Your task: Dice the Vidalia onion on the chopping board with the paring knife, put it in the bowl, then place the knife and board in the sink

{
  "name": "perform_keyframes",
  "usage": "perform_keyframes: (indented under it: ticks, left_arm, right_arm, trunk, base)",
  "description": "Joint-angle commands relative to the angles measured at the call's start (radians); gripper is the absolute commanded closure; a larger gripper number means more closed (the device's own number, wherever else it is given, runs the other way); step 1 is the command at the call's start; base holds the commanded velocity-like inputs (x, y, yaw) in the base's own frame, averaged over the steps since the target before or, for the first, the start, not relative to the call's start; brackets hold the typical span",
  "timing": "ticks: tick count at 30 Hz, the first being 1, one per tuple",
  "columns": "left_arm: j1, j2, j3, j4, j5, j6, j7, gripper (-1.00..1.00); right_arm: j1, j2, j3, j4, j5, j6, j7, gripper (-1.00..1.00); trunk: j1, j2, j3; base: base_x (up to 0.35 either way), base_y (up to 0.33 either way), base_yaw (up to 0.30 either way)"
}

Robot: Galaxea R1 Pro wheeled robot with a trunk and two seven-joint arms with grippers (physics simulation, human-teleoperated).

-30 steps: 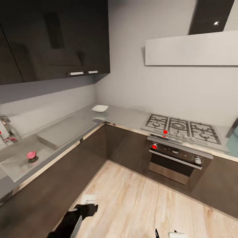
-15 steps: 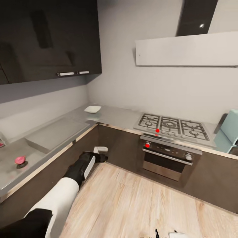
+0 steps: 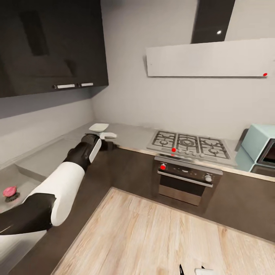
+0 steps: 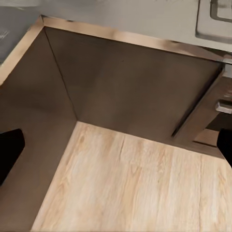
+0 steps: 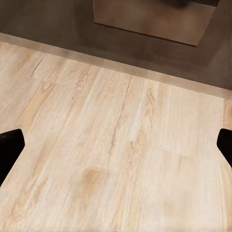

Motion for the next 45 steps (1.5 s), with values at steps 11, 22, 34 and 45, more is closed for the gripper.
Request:
perform_keyframes:
  ticks: [11, 22, 34, 45]
  left_arm:
    - [-0.003, 0.06, -0.001, 0.016, -0.002, 0.003, 0.002, -1.0]
    - [-0.003, 0.077, -0.001, 0.017, -0.006, 0.002, 0.002, -1.0]
    - [-0.002, 0.09, -0.001, 0.013, -0.006, 0.002, 0.003, -1.0]
    - [-0.002, 0.089, -0.001, 0.012, -0.006, 0.004, 0.004, -1.0]
  right_arm:
    - [-0.001, 0.001, 0.004, 0.002, -0.002, -0.001, -0.006, -1.0]
    - [-0.001, 0.001, 0.005, 0.017, -0.002, 0.001, -0.003, -1.0]
    - [-0.001, 0.039, 0.004, 0.258, 0.006, -0.163, -0.008, -1.0]
    - [-0.001, 0.031, 0.005, -0.214, 0.004, 0.413, 0.049, -1.0]
  trunk:
    - [0.001, -0.002, -0.01]
    - [0.001, -0.002, -0.025]
    - [0.001, -0.002, -0.028]
    - [0.001, -0.002, -0.028]
  base:
    - [0.246, 0.0, 0.047]
    - [0.343, 0.0, 0.107]
    - [0.14, 0.0, 0.018]
    - [0.089, 0.0, 0.0]
